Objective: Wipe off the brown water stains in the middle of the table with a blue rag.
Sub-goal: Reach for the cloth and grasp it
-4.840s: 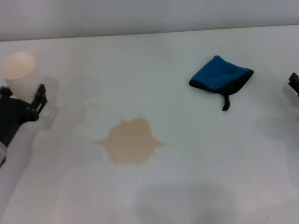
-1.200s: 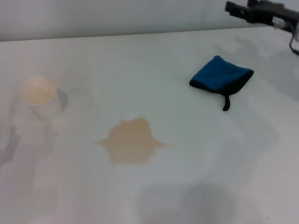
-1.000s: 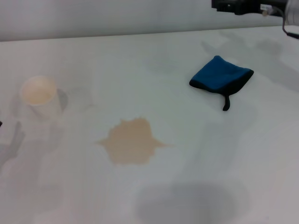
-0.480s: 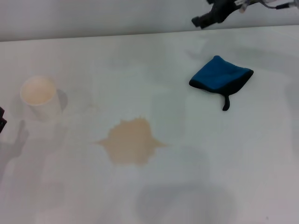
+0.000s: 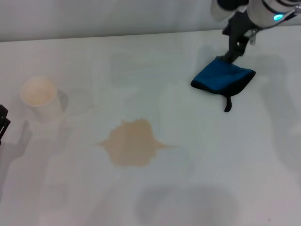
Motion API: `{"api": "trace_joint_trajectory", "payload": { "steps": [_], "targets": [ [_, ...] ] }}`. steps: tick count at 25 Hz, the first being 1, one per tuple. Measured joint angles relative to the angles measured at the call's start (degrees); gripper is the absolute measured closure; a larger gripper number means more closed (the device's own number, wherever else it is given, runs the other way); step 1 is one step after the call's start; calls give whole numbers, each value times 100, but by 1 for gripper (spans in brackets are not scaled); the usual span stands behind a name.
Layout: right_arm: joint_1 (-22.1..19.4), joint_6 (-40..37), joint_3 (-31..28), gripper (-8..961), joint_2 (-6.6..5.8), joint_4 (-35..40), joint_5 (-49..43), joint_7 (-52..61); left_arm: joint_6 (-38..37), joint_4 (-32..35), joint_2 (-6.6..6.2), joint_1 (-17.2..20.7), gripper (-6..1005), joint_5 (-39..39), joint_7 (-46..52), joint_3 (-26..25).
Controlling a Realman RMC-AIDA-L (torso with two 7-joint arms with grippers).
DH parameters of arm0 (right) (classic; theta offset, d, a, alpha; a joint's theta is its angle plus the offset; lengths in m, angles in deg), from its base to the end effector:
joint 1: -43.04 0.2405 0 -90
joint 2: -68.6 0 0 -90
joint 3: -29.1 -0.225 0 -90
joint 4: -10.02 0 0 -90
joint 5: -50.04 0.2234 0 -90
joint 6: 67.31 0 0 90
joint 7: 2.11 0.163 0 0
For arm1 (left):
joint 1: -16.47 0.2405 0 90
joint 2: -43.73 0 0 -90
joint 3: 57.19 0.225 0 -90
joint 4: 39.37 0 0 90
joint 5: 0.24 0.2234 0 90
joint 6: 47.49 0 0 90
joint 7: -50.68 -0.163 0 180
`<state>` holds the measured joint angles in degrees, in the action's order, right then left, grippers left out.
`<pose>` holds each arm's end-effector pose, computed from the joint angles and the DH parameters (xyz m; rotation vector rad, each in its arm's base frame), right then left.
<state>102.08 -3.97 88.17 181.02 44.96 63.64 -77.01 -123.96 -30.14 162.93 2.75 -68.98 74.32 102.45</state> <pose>0.2062 0.4675 0.0294 -2.5349 0.1389 -0.8142 -0.3414 0.2612 -0.0266 -1.5766 -0.8147 -0.8643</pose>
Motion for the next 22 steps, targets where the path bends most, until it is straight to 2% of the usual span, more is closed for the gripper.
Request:
{"api": "trace_joint_trajectory", "payload": {
  "steps": [4, 6, 9, 17, 22],
  "targets": [
    [1, 16, 68, 129, 205, -25, -606, -4, 9, 12, 10, -74, 106, -21, 0, -16],
    [1, 34, 165, 129, 261, -86, -747, 0, 10, 35, 10, -99, 106, -33, 0, -25],
    [1, 49, 391, 128, 289, -216, -784, 37, 10, 78, 9, -134, 106, -45, 0, -35],
    [17, -106, 483, 129, 340, -411, -748, 14, 10, 88, 6, -196, 106, -67, 0, -41],
    [23, -456, 867, 130, 359, -648, -489, 62, 12, 88, 6, -188, 106, -71, 225, -49]
  ]
}}
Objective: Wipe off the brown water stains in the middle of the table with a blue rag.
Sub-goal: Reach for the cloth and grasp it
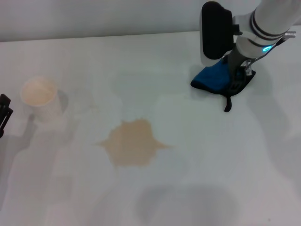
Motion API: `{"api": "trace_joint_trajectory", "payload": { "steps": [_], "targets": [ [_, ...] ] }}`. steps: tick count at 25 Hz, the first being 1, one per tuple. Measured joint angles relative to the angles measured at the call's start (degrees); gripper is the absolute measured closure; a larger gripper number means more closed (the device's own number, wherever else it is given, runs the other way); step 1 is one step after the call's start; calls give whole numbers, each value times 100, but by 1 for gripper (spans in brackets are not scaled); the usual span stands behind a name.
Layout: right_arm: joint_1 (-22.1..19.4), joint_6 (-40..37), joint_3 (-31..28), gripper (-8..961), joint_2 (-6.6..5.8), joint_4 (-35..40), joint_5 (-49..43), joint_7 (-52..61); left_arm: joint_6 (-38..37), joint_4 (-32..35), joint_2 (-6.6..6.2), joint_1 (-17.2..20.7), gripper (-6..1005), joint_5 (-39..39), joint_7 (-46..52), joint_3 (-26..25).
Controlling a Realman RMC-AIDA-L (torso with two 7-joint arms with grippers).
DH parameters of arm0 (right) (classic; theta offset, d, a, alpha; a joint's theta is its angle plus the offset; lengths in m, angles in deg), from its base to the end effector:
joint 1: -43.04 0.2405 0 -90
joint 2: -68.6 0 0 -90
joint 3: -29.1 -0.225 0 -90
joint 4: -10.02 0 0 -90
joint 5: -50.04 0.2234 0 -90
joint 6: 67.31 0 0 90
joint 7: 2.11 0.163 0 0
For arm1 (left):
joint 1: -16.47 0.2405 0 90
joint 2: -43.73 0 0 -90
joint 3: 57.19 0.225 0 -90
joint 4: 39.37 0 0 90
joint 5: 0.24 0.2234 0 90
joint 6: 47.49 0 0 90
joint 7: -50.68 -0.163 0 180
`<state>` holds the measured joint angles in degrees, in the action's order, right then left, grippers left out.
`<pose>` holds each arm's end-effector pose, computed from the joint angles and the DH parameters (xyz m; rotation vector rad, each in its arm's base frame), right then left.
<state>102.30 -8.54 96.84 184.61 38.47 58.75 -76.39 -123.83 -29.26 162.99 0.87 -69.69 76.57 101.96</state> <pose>0.2285 0.4461 -0.0145 -2.5634 -0.0111 -1.0535 -0.3311 0.2736 -0.0268 -1.5596 -0.8375 -0.9309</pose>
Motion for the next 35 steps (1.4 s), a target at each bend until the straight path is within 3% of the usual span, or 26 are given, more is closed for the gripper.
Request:
{"api": "trace_joint_trajectory", "payload": {
  "steps": [32, 35],
  "targets": [
    [4, -478, 897, 141, 15, -335, 11, 746, 110, -46, -8, 27, 106, -27, 503, -4],
    [15, -476, 973, 202, 18, -335, 47, 747, 111, -53, -14, 17, 106, -52, 595, -8]
  ]
}}
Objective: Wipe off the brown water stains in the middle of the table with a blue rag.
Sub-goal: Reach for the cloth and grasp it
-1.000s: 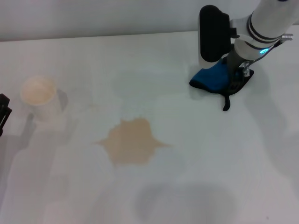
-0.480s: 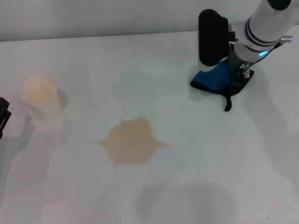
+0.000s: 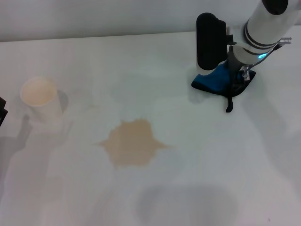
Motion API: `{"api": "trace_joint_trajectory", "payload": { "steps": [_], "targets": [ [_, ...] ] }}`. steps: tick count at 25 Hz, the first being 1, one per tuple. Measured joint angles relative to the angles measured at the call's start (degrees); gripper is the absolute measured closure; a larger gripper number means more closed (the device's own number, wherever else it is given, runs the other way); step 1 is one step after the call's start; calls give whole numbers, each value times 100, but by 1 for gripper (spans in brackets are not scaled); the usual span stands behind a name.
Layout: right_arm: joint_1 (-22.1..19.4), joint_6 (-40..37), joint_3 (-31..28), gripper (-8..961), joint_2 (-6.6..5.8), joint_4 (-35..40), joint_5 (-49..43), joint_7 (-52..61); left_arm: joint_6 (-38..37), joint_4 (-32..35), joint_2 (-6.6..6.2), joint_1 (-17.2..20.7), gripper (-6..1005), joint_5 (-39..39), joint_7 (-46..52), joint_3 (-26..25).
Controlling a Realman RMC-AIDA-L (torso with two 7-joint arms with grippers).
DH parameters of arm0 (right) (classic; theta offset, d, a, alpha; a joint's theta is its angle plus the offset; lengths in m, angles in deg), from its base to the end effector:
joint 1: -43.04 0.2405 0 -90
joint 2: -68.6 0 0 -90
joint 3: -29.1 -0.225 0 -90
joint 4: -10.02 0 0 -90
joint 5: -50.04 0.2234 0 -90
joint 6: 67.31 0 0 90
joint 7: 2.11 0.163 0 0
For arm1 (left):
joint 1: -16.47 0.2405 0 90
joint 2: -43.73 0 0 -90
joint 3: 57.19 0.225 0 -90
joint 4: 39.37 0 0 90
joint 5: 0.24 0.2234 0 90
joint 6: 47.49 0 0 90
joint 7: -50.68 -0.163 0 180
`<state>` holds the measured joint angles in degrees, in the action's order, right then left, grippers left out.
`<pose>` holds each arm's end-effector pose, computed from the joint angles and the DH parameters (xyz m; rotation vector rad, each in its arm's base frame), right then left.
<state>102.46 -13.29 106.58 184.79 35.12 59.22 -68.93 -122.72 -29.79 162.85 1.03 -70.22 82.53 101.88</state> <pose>0.2375 0.4444 -0.0258 -2.4912 -0.0236 -1.1347 -0.3380 0.2729 -0.0249 -1.5173 -0.9376 -0.9756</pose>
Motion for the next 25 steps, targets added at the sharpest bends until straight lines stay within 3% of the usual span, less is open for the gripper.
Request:
{"api": "trace_joint_trajectory", "payload": {
  "steps": [8, 25],
  "targets": [
    [29, 253, 5, 365, -5, 3, 14, 2, -20, 7, -3, 8, 106, -51, 5, 1],
    [45, 226, 56, 466, 0, 11, -24, 211, -34, 27, 6, 61, 107, -69, 6, 7]
  ]
}}
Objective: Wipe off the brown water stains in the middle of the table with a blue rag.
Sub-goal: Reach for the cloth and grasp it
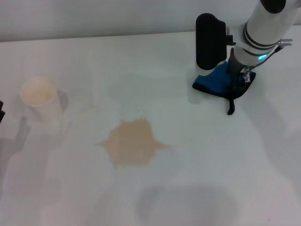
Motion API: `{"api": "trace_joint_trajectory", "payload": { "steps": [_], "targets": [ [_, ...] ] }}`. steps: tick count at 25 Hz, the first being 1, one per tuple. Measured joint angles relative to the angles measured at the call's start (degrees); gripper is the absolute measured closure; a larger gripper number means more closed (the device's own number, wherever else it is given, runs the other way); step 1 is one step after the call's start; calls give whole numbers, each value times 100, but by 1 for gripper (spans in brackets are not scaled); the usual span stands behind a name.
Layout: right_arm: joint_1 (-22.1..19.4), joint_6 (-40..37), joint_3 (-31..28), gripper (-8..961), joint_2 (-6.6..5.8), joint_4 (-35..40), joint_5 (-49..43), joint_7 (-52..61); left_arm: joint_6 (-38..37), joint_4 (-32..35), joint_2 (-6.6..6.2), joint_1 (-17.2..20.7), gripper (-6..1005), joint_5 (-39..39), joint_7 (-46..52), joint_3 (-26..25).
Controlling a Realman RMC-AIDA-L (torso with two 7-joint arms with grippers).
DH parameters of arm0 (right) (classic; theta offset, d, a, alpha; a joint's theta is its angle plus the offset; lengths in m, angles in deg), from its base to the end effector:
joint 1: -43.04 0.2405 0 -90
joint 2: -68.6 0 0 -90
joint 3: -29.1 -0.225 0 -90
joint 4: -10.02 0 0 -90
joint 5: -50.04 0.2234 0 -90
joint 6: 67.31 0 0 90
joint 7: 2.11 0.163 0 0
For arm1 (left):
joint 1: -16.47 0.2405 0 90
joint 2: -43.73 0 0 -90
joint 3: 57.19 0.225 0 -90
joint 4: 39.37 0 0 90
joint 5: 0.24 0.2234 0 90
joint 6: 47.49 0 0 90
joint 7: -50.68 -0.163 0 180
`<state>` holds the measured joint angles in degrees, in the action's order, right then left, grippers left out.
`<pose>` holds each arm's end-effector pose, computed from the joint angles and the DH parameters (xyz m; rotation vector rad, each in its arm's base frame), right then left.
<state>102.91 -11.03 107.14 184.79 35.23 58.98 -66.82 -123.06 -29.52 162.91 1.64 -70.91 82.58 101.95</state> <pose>0.2366 0.4408 -0.0255 -2.4962 0.0232 -1.1587 -0.3399 0.2696 -0.0242 -1.4978 -0.9459 -0.9795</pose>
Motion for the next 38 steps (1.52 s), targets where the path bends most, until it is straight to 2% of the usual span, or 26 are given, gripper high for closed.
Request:
{"api": "trace_joint_trajectory", "payload": {
  "steps": [13, 29, 38],
  "targets": [
    [-10, -33, 292, 626, -1, -3, 27, 134, 8, -9, 0, 43, 107, 0, 0, 3],
    [-14, -200, 307, 622, -1, -156, 53, 119, 28, -29, -2, 43, 107, 0, -1, -6],
    [12, -361, 522, 623, -2, -317, 144, 130, 68, -36, -9, 27, 107, -3, 0, -6]
  ]
}}
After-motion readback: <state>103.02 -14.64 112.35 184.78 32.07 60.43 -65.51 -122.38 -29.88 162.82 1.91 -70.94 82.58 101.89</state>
